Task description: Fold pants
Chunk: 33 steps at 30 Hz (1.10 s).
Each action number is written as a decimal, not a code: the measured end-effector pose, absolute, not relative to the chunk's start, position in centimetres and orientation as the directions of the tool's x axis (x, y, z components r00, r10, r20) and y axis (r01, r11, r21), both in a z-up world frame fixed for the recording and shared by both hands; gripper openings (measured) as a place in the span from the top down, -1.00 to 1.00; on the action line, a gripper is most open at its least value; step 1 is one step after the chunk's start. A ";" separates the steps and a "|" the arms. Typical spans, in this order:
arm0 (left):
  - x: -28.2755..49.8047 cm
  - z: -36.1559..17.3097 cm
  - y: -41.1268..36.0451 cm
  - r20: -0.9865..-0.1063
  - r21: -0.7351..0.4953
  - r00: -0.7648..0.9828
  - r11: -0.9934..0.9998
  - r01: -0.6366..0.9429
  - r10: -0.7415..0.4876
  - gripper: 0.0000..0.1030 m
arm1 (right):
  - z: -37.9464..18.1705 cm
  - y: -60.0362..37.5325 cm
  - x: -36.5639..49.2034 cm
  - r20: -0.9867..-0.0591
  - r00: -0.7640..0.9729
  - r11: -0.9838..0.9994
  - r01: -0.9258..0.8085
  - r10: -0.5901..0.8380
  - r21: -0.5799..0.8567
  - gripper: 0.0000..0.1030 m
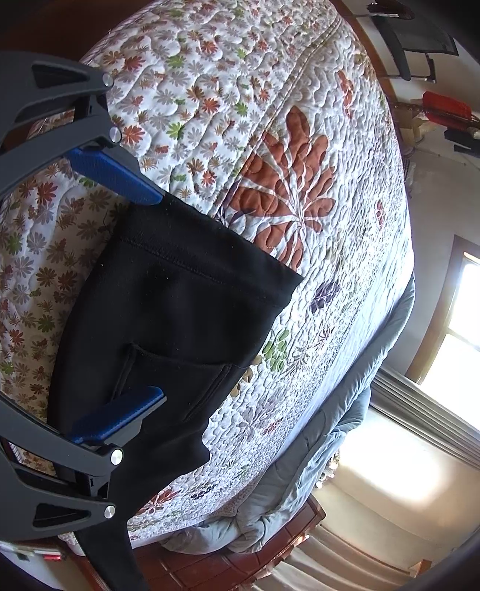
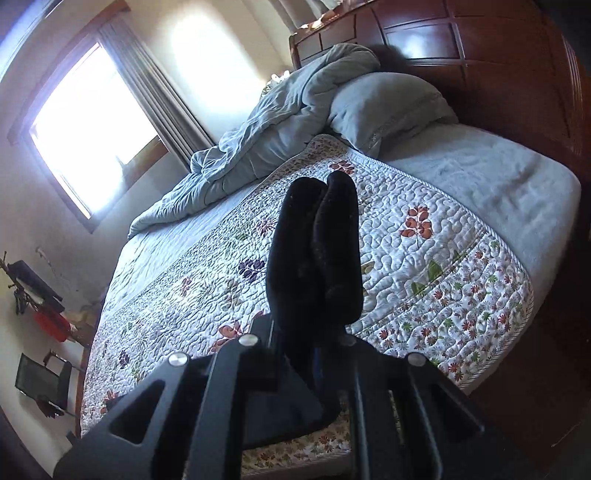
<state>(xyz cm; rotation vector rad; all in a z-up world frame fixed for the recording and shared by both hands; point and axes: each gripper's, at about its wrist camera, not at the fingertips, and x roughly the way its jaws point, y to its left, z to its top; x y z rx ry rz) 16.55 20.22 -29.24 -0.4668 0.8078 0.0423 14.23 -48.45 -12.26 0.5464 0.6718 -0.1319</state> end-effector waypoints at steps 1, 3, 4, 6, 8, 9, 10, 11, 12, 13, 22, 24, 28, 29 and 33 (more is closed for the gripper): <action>16.5 -29.3 20.3 -0.703 -0.389 0.697 0.897 -0.211 -0.141 -0.92 | -12.2 -48.3 14.3 -0.623 0.780 0.854 0.286 0.055 0.434 0.80; 16.5 -29.3 20.4 -0.700 -0.395 0.699 0.894 -0.210 -0.145 -0.92 | -12.0 -47.7 14.4 -0.623 0.780 0.861 0.280 0.054 0.425 0.80; 16.5 -29.3 20.5 -0.699 -0.399 0.700 0.893 -0.210 -0.147 -0.92 | -11.8 -47.5 14.5 -0.624 0.780 0.864 0.277 0.052 0.419 0.80; 16.5 -29.3 20.6 -0.698 -0.403 0.700 0.891 -0.210 -0.151 -0.92 | -11.5 -46.9 14.5 -0.624 0.780 0.874 0.270 0.048 0.405 0.80; 16.5 -29.3 20.7 -0.697 -0.407 0.700 0.889 -0.209 -0.154 -0.92 | -11.3 -46.5 14.6 -0.623 0.781 0.881 0.261 0.047 0.394 0.80; 16.5 -29.3 20.7 -0.697 -0.408 0.700 0.889 -0.208 -0.156 -0.92 | -11.1 -46.2 14.6 -0.622 0.782 0.885 0.257 0.046 0.388 0.80; 16.5 -29.4 20.7 -0.697 -0.410 0.700 0.888 -0.208 -0.158 -0.92 | -11.0 -45.9 14.6 -0.621 0.783 0.890 0.252 0.044 0.380 0.80; 16.5 -29.4 20.7 -0.696 -0.411 0.700 0.888 -0.207 -0.159 -0.92 | -10.8 -45.6 14.6 -0.620 0.784 0.893 0.247 0.044 0.375 0.80; 16.5 -29.4 20.7 -0.696 -0.413 0.700 0.887 -0.207 -0.161 -0.92 | -10.6 -45.2 14.6 -0.618 0.785 0.898 0.241 0.044 0.369 0.80; 16.5 -29.4 20.8 -0.695 -0.415 0.700 0.886 -0.206 -0.163 -0.92 | -10.5 -45.0 14.6 -0.617 0.786 0.901 0.236 0.044 0.365 0.80; 16.5 -29.4 20.8 -0.693 -0.424 0.701 0.882 -0.207 -0.168 -0.92 | -9.7 -42.8 14.9 -0.615 0.787 0.928 0.201 0.037 0.312 0.80; 16.5 -29.4 20.8 -0.694 -0.421 0.700 0.883 -0.207 -0.167 -0.92 | -9.6 -42.4 15.0 -0.617 0.787 0.933 0.197 0.033 0.301 0.80; 16.5 -29.4 20.8 -0.694 -0.422 0.700 0.883 -0.207 -0.167 -0.92 | -9.5 -41.8 15.0 -0.617 0.787 0.938 0.190 0.031 0.289 0.80; 16.5 -29.4 20.8 -0.694 -0.423 0.700 0.882 -0.207 -0.168 -0.92 | -9.5 -41.7 15.0 -0.617 0.787 0.940 0.188 0.030 0.285 0.80; 16.5 -29.4 20.8 -0.694 -0.422 0.700 0.883 -0.207 -0.168 -0.92 | -9.2 -40.9 15.1 -0.616 0.788 0.948 0.177 0.025 0.264 0.80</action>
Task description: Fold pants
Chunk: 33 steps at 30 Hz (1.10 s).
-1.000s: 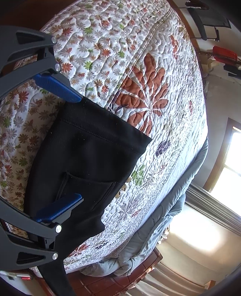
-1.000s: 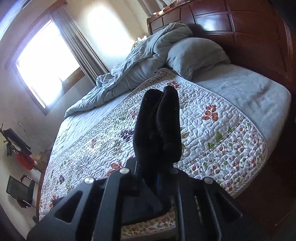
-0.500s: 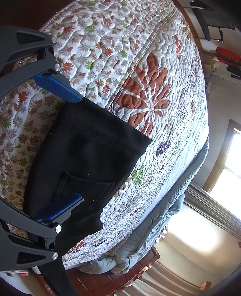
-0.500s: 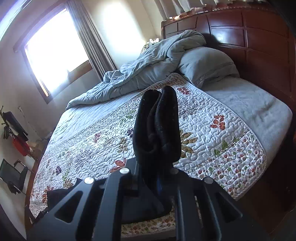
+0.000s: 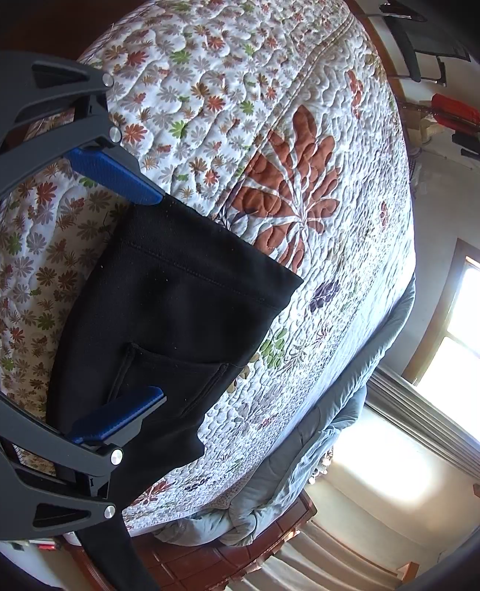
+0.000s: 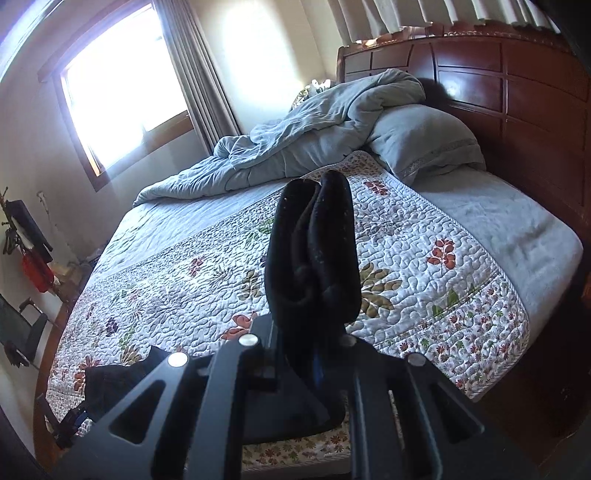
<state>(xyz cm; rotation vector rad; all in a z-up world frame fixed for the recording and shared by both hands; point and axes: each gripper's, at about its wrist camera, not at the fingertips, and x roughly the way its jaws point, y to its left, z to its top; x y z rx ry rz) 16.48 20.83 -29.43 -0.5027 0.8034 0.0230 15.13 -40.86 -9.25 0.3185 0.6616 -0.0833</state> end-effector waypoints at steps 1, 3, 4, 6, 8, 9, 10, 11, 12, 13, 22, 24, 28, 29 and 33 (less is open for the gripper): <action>16.5 -29.4 20.8 -0.694 -0.422 0.701 0.882 -0.207 -0.168 -0.92 | -9.2 -40.7 15.2 -0.615 0.788 0.950 0.173 0.024 0.259 0.80; 16.5 -29.4 20.9 -0.693 -0.423 0.701 0.882 -0.207 -0.168 -0.92 | -9.2 -40.3 15.3 -0.615 0.788 0.954 0.167 0.023 0.250 0.80; 16.5 -29.4 20.9 -0.694 -0.423 0.701 0.882 -0.207 -0.168 -0.92 | -9.1 -39.9 15.4 -0.614 0.789 0.957 0.161 0.022 0.242 0.80; 16.5 -29.5 20.9 -0.693 -0.424 0.701 0.882 -0.207 -0.169 -0.92 | -9.1 -39.3 15.5 -0.614 0.789 0.961 0.151 0.022 0.230 0.80; 16.5 -29.5 20.8 -0.693 -0.426 0.701 0.881 -0.207 -0.171 -0.92 | -9.0 -38.7 15.7 -0.613 0.789 0.966 0.140 0.022 0.215 0.80; 16.5 -29.5 20.9 -0.693 -0.425 0.701 0.881 -0.207 -0.170 -0.92 | -9.0 -38.4 15.8 -0.613 0.790 0.969 0.134 0.021 0.206 0.80; 16.5 -29.5 20.9 -0.693 -0.425 0.701 0.881 -0.207 -0.170 -0.92 | -9.0 -38.1 15.9 -0.613 0.790 0.971 0.130 0.020 0.200 0.80; 16.5 -29.5 20.9 -0.693 -0.425 0.701 0.881 -0.207 -0.170 -0.92 | -9.0 -37.8 16.0 -0.613 0.790 0.973 0.125 0.021 0.193 0.80; 16.5 -29.5 20.8 -0.693 -0.425 0.701 0.881 -0.207 -0.170 -0.92 | -8.9 -37.4 16.1 -0.612 0.790 0.975 0.117 0.023 0.188 0.80; 16.5 -29.5 20.8 -0.693 -0.425 0.701 0.881 -0.207 -0.170 -0.92 | -8.9 -37.1 16.2 -0.612 0.791 0.976 0.113 0.025 0.185 0.80; 16.5 -29.5 20.9 -0.692 -0.428 0.701 0.880 -0.208 -0.171 -0.92 | -9.0 -35.0 17.0 -0.613 0.789 0.983 0.074 0.044 0.167 0.80; 16.5 -29.5 20.9 -0.692 -0.428 0.701 0.879 -0.208 -0.171 -0.92 | -9.1 -34.5 17.1 -0.615 0.787 0.984 0.065 0.049 0.163 0.80; 16.5 -29.6 20.8 -0.691 -0.431 0.702 0.878 -0.209 -0.172 -0.92 | -9.2 -33.5 17.3 -0.616 0.786 0.988 0.045 0.058 0.151 0.79; 16.5 -29.6 20.7 -0.691 -0.431 0.701 0.878 -0.209 -0.173 -0.92 | -9.2 -33.2 17.3 -0.616 0.786 0.988 0.041 0.059 0.147 0.79; 16.5 -29.6 20.8 -0.691 -0.432 0.702 0.877 -0.209 -0.173 -0.92 | -9.4 -32.3 17.5 -0.616 0.785 0.991 0.025 0.064 0.134 0.79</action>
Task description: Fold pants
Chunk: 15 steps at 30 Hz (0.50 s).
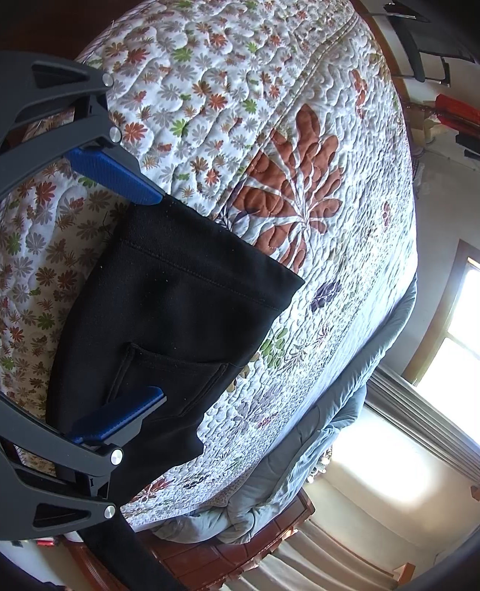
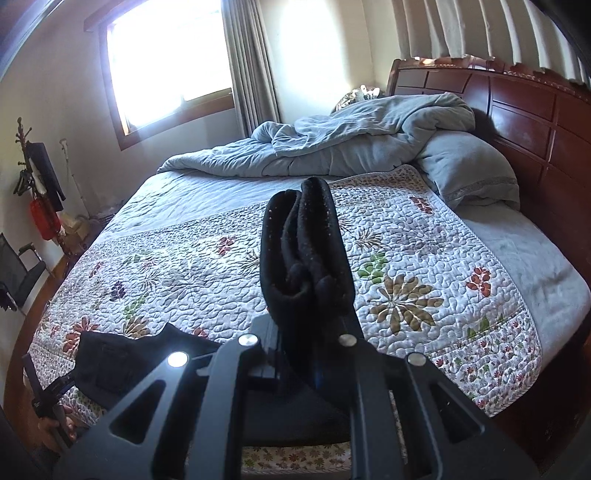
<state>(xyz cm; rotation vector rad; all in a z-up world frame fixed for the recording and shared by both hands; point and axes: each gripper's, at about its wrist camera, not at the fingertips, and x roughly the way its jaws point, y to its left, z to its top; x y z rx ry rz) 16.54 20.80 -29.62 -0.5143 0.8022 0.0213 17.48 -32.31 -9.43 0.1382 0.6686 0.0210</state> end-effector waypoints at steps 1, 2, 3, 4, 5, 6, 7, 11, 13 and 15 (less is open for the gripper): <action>16.5 -29.6 20.8 -0.691 -0.432 0.702 0.877 -0.209 -0.173 -0.92 | -9.5 -32.0 17.6 -0.617 0.784 0.992 0.018 0.066 0.128 0.79; 16.5 -29.6 20.8 -0.691 -0.433 0.702 0.877 -0.210 -0.173 -0.92 | -9.5 -31.7 17.6 -0.618 0.784 0.992 0.013 0.066 0.123 0.79; 16.6 -29.7 20.7 -0.691 -0.433 0.702 0.876 -0.210 -0.174 -0.92 | -9.5 -31.4 17.7 -0.618 0.783 0.993 0.009 0.067 0.119 0.79; 16.6 -29.6 20.8 -0.691 -0.432 0.702 0.877 -0.210 -0.173 -0.92 | -9.6 -31.0 17.7 -0.619 0.782 0.994 0.002 0.067 0.111 0.79; 16.6 -29.7 20.7 -0.691 -0.432 0.702 0.877 -0.210 -0.173 -0.92 | -9.6 -30.7 17.8 -0.620 0.781 0.995 -0.003 0.067 0.104 0.79; 16.6 -29.6 20.8 -0.691 -0.432 0.702 0.877 -0.210 -0.173 -0.92 | -9.7 -30.4 17.8 -0.621 0.781 0.996 -0.009 0.066 0.094 0.79; 16.6 -29.7 20.8 -0.691 -0.432 0.702 0.877 -0.210 -0.173 -0.92 | -9.8 -30.1 17.9 -0.622 0.780 0.996 -0.013 0.065 0.087 0.79; 16.6 -29.7 20.8 -0.691 -0.435 0.702 0.876 -0.210 -0.174 -0.92 | -10.1 -28.9 18.1 -0.626 0.776 0.997 -0.037 0.071 0.067 0.79; 16.5 -29.7 20.8 -0.690 -0.436 0.702 0.875 -0.211 -0.175 -0.92 | -10.3 -28.4 18.2 -0.629 0.773 0.997 -0.046 0.074 0.062 0.79; 16.5 -29.7 20.8 -0.689 -0.440 0.703 0.873 -0.210 -0.177 -0.92 | -10.6 -27.7 18.4 -0.633 0.771 0.997 -0.056 0.076 0.052 0.79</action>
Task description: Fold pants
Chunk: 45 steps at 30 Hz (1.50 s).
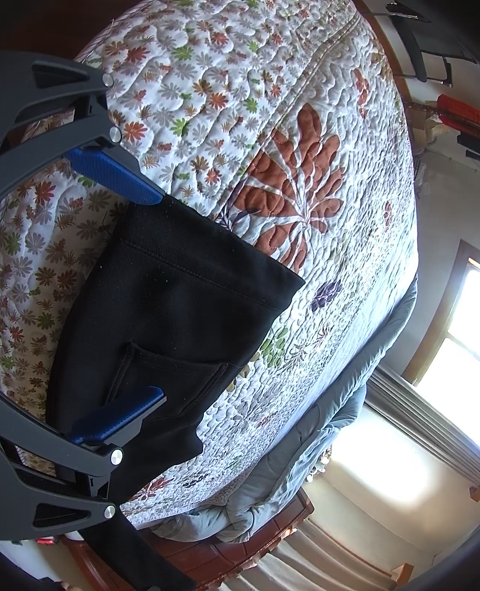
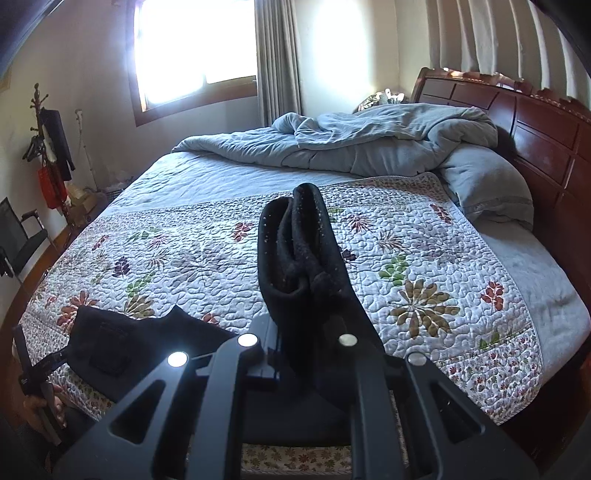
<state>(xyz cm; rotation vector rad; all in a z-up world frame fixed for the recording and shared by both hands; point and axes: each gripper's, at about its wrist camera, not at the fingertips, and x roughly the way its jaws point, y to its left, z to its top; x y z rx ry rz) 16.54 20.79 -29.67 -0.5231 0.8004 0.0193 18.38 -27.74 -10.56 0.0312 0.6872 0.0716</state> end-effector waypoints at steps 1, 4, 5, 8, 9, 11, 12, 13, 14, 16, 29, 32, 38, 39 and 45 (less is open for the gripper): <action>16.5 -29.7 20.7 -0.688 -0.441 0.704 0.872 -0.211 -0.178 -0.92 | -10.7 -27.5 18.4 -0.634 0.769 0.997 -0.060 0.078 0.049 0.79; 16.5 -29.7 20.7 -0.687 -0.444 0.704 0.871 -0.212 -0.179 -0.92 | -10.9 -26.7 18.5 -0.638 0.766 0.996 -0.076 0.081 0.036 0.78; 16.5 -29.7 20.7 -0.688 -0.444 0.704 0.871 -0.212 -0.179 -0.92 | -11.0 -26.4 18.5 -0.639 0.765 0.996 -0.081 0.082 0.031 0.78; 16.5 -29.7 20.7 -0.687 -0.443 0.704 0.871 -0.212 -0.178 -0.92 | -11.3 -25.4 18.7 -0.642 0.763 0.995 -0.097 0.075 0.000 0.78; 16.5 -29.7 20.8 -0.687 -0.444 0.704 0.871 -0.212 -0.179 -0.92 | -11.5 -25.0 18.7 -0.644 0.762 0.994 -0.105 0.073 -0.011 0.78; 16.5 -29.7 20.7 -0.687 -0.445 0.704 0.870 -0.213 -0.179 -0.92 | -11.8 -24.3 18.7 -0.648 0.759 0.992 -0.120 0.070 -0.033 0.78; 16.5 -29.7 20.8 -0.687 -0.445 0.704 0.870 -0.213 -0.179 -0.92 | -11.9 -24.1 18.8 -0.650 0.757 0.991 -0.125 0.069 -0.041 0.78; 16.6 -29.7 20.8 -0.687 -0.444 0.704 0.870 -0.213 -0.179 -0.92 | -12.2 -23.6 18.8 -0.654 0.754 0.989 -0.134 0.064 -0.057 0.78; 16.6 -29.7 20.8 -0.687 -0.444 0.704 0.870 -0.213 -0.179 -0.92 | -12.4 -23.2 18.9 -0.656 0.752 0.987 -0.141 0.059 -0.073 0.78; 16.6 -29.7 20.9 -0.687 -0.445 0.704 0.870 -0.213 -0.179 -0.92 | -12.8 -22.4 19.0 -0.662 0.748 0.982 -0.158 0.051 -0.103 0.78; 16.5 -29.7 20.9 -0.686 -0.448 0.705 0.868 -0.214 -0.181 -0.92 | -16.1 -17.2 19.6 -0.705 0.709 0.935 -0.262 0.017 -0.241 0.78; 16.5 -29.7 20.9 -0.685 -0.450 0.705 0.867 -0.214 -0.182 -0.92 | -17.2 -15.8 19.6 -0.713 0.701 0.913 -0.288 -0.003 -0.287 0.78; 16.3 -29.6 20.7 -0.683 -0.455 0.707 0.865 -0.214 -0.184 -0.92 | -19.6 -13.2 19.2 -0.725 0.688 0.863 -0.349 -0.030 -0.366 0.78; 16.3 -29.6 20.6 -0.682 -0.457 0.708 0.863 -0.214 -0.185 -0.92 | -19.8 -12.9 19.2 -0.726 0.687 0.857 -0.356 -0.030 -0.372 0.78; 16.2 -29.5 20.2 -0.678 -0.465 0.711 0.859 -0.215 -0.189 -0.92 | -21.4 -11.3 19.2 -0.731 0.681 0.819 -0.390 -0.051 -0.420 0.78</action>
